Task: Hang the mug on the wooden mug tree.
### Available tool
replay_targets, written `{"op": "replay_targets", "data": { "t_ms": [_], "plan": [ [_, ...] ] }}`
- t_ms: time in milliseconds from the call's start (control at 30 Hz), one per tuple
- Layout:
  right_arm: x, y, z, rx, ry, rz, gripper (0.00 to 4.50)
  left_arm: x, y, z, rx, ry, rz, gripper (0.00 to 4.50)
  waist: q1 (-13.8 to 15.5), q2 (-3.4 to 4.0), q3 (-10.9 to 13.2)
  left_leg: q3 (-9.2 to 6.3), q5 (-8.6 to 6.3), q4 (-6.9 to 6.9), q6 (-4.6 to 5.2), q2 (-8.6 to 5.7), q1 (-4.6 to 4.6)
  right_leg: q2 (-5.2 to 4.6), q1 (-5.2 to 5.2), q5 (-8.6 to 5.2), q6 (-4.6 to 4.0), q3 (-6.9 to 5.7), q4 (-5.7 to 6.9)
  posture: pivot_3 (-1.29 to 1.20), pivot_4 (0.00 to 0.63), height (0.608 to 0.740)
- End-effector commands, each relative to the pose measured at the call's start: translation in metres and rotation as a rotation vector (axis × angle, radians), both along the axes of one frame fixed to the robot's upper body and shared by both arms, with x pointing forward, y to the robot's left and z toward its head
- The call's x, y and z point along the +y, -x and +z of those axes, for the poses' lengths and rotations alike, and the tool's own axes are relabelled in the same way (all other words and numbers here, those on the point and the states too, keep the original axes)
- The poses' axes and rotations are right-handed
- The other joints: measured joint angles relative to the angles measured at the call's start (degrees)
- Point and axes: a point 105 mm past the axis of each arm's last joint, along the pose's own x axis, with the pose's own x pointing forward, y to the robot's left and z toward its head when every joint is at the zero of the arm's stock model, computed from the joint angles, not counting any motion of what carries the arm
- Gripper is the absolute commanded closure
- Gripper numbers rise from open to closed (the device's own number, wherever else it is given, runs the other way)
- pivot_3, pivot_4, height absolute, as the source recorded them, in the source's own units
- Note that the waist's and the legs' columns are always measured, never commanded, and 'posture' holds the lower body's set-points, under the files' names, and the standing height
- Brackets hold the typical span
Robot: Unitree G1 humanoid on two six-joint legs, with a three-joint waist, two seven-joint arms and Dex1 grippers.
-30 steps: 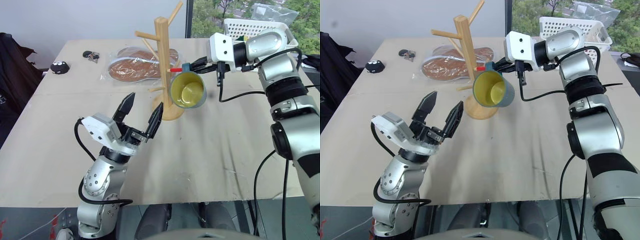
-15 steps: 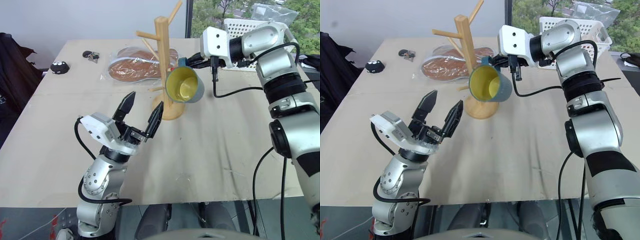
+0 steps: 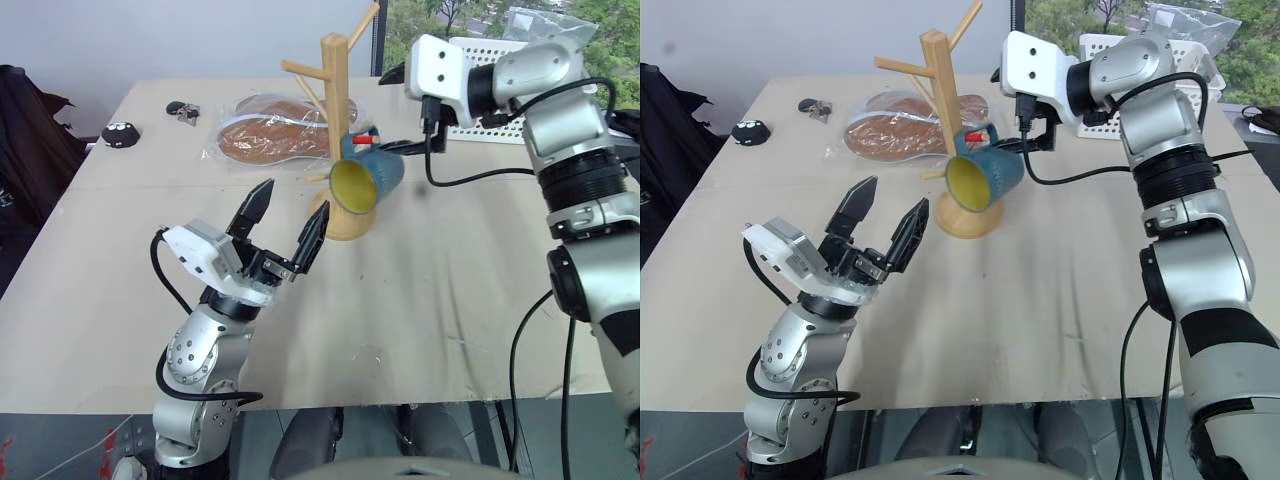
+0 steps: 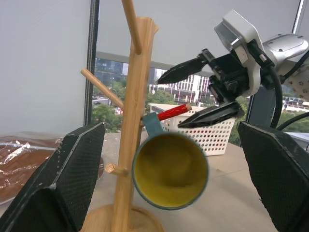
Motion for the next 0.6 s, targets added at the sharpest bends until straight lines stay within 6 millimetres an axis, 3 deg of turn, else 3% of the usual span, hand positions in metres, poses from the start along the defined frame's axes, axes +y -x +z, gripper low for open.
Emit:
{"op": "replay_targets", "data": {
  "t_ms": [33, 133, 267, 433, 500, 600],
  "plan": [
    [-0.027, -0.002, 0.009, 0.017, -0.091, -0.080, 0.05, 0.002, 0.003, 0.003, -0.020, -0.009, -0.003, 0.00, 0.0, -0.01, 0.0, 0.00, 0.00, 0.00, 0.00, 0.00, 0.00, 0.00, 0.01, 0.00, 0.00, 0.00, 0.00, 0.00, 0.150, 0.740],
    [-0.050, 0.004, -0.002, 0.138, -0.187, -0.105, 0.05, 0.004, 0.004, -0.007, 0.028, -0.048, 0.002, 0.00, 0.0, -0.01, 0.0, 0.01, 0.00, 0.00, 0.00, 0.00, 0.00, -0.01, 0.01, 0.00, 0.00, 0.01, 0.00, 0.00, 0.150, 0.740],
    [-0.069, 0.025, -0.025, 0.277, -0.306, -0.045, 0.05, 0.008, 0.006, -0.030, 0.143, -0.111, -0.002, 0.00, 0.0, -0.02, 0.0, 0.02, -0.01, -0.04, 0.01, 0.03, -0.02, 0.00, 0.00, 0.00, 0.00, 0.03, -0.04, 0.00, 0.150, 0.740],
    [-0.100, 0.070, -0.135, 0.495, -0.537, -0.197, 0.05, 0.029, 0.012, -0.094, 0.440, -0.323, 0.049, 0.00, 1.1, -0.21, -0.4, -0.21, -0.02, -0.18, 0.00, 0.10, 0.00, 0.01, 0.11, -0.02, -0.03, -0.15, -0.13, 0.00, 0.150, 0.740],
    [-0.104, 0.088, -0.163, 0.538, -0.594, -0.255, 0.05, 0.035, 0.014, -0.108, 0.489, -0.377, 0.073, 0.00, 1.2, 0.17, -0.2, -0.12, -0.02, -0.18, 0.00, 0.05, 0.00, -0.01, 0.07, -0.02, -0.02, -0.07, -0.12, 0.00, 0.150, 0.740],
    [-0.102, 0.115, -0.189, 0.544, -0.672, -0.273, 0.05, 0.038, 0.019, -0.117, 0.515, -0.409, 0.064, 0.00, 0.7, 0.44, -0.2, 0.15, -0.02, -0.10, 0.07, -0.01, 0.04, -0.05, -0.02, 0.01, 0.02, 0.20, 0.04, 0.00, 0.150, 0.740]
  ]
}}
